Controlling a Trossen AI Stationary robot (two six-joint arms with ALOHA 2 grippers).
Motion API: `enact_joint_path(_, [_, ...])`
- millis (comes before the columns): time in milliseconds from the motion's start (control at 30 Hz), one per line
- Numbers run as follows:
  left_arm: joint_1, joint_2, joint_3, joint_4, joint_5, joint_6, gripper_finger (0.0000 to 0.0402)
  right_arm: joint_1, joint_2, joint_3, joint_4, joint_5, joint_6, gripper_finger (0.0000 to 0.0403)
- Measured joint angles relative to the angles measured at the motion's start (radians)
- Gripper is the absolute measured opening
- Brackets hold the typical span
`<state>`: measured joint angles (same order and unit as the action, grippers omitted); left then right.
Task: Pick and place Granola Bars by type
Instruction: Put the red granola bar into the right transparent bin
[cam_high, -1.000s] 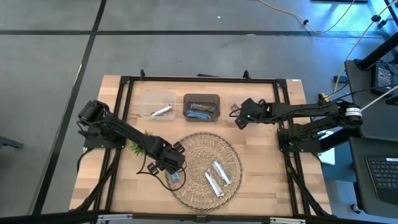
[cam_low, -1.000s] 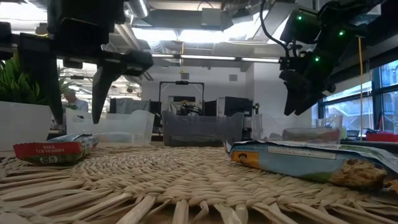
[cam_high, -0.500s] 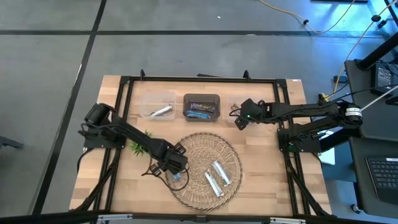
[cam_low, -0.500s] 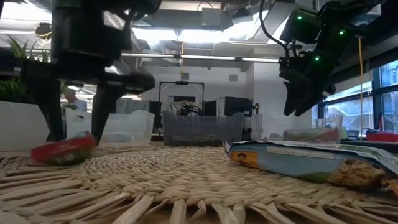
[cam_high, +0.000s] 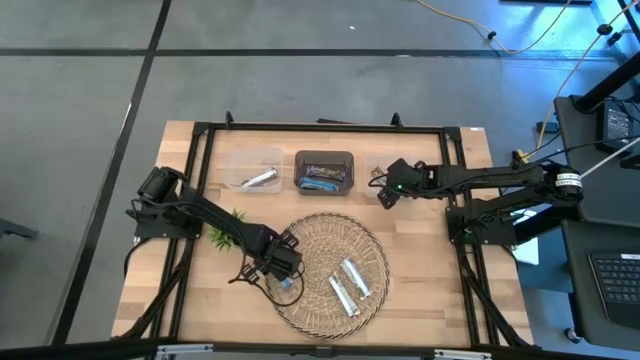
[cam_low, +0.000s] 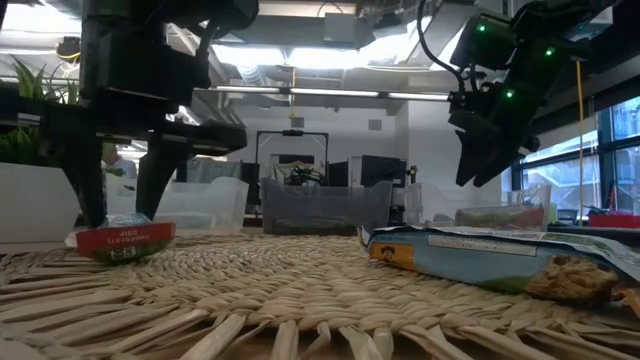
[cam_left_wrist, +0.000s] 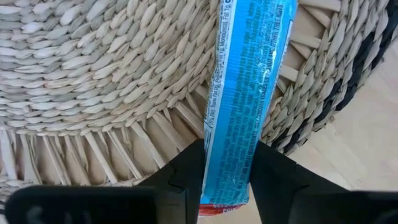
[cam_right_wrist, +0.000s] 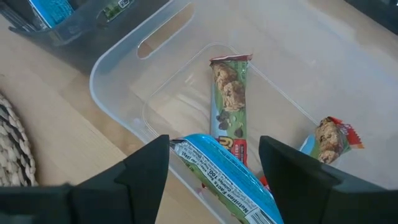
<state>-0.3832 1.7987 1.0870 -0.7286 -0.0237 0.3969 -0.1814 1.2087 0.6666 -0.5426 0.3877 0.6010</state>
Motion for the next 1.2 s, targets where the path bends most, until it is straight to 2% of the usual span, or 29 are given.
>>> enact_joint_path(167, [0.01,-0.002,0.0,-0.008,0.007,-0.073,0.0087,0.0,0.0,0.0,0.002,0.0,-0.001,0.0251])
enact_joint_path(300, [0.033,-0.028,0.0,-0.013,0.067,-0.121,0.0083,0.0,0.0,0.0,0.012,0.0,-0.002,0.0251])
enact_joint_path(433, [0.053,-0.095,0.0,-0.012,0.066,-0.133,0.0087,0.0,0.0,0.0,0.031,0.0,-0.006,0.0251])
enact_joint_path(600, [0.091,-0.213,0.0,0.014,0.019,-0.133,0.0087,0.0,0.0,0.0,0.092,-0.001,-0.014,0.0251])
enact_joint_path(700, [0.123,-0.283,0.0,0.06,0.017,-0.134,0.0088,0.001,0.0,0.0,0.193,-0.056,-0.114,0.0251])
enact_joint_path(800, [0.163,-0.341,0.0,0.103,0.031,-0.162,0.0088,0.017,0.0,0.0,0.34,-0.155,-0.24,0.0251])
enact_joint_path(967, [0.244,-0.413,0.0,0.149,0.107,-0.217,0.0088,0.06,0.0,0.0,0.611,-0.281,-0.413,0.0251])
enact_joint_path(1100, [0.301,-0.432,-0.004,0.266,0.122,-0.221,0.0088,0.11,0.0,0.001,0.808,-0.366,-0.563,0.0251])
enact_joint_path(1200, [0.337,-0.432,-0.033,0.403,0.152,-0.24,0.0088,0.154,0.0,0.001,0.914,-0.39,-0.652,0.0251])
